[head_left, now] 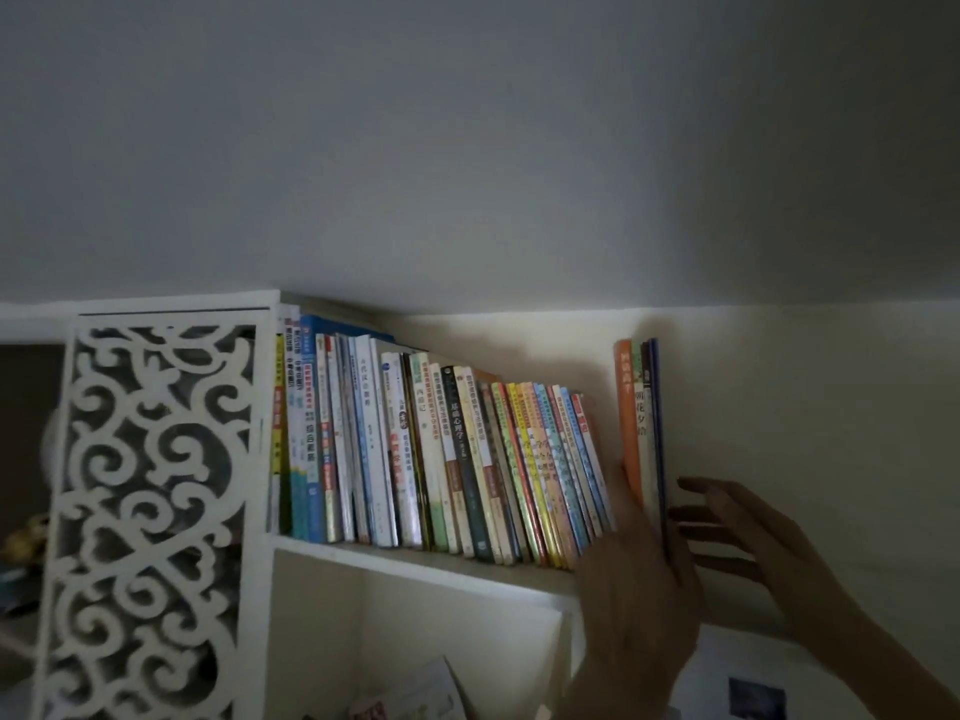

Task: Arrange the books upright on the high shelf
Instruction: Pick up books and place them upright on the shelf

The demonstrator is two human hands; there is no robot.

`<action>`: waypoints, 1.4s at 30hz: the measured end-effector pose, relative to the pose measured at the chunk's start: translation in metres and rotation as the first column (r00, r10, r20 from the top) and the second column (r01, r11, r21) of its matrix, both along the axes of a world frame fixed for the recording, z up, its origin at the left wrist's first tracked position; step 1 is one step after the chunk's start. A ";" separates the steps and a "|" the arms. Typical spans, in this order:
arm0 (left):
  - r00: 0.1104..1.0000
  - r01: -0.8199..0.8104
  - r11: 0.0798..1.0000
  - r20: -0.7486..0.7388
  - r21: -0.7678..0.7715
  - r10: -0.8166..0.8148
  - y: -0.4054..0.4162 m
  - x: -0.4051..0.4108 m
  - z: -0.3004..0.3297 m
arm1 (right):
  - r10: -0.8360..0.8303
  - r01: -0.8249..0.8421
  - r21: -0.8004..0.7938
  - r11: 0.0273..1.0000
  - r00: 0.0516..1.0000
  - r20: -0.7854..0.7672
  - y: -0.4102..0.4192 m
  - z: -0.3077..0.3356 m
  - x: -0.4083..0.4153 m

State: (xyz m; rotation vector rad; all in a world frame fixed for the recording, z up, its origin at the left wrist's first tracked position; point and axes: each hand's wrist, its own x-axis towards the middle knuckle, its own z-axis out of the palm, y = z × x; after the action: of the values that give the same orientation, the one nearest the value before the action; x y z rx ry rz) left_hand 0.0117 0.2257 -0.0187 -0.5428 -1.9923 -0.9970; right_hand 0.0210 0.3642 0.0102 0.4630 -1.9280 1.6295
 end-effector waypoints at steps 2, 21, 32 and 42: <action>1.000 -0.005 0.999 -0.031 0.038 0.006 -0.030 0.017 0.005 | -0.066 0.067 0.016 0.998 0.994 -0.085 -0.028 -0.003 -0.002; 0.934 -0.322 0.934 -0.112 0.152 0.340 -0.281 0.039 0.011 | -0.572 0.810 0.350 0.470 0.582 -0.579 -0.238 0.039 -0.098; 0.930 -0.325 0.935 -0.131 0.142 0.343 -0.294 0.034 0.008 | -0.547 0.815 0.327 0.478 0.568 -0.615 -0.232 0.031 -0.114; 0.942 -0.298 0.950 -0.131 0.094 0.309 -0.299 0.041 0.005 | -0.408 0.875 0.255 0.412 0.427 -0.807 -0.253 0.023 -0.119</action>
State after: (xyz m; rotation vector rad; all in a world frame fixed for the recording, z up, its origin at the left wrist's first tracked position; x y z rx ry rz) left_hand 0.0523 -0.0731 -0.0136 -0.2480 -1.8345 -0.8113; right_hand -0.0984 0.1117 0.0334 0.3096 -1.6847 0.0962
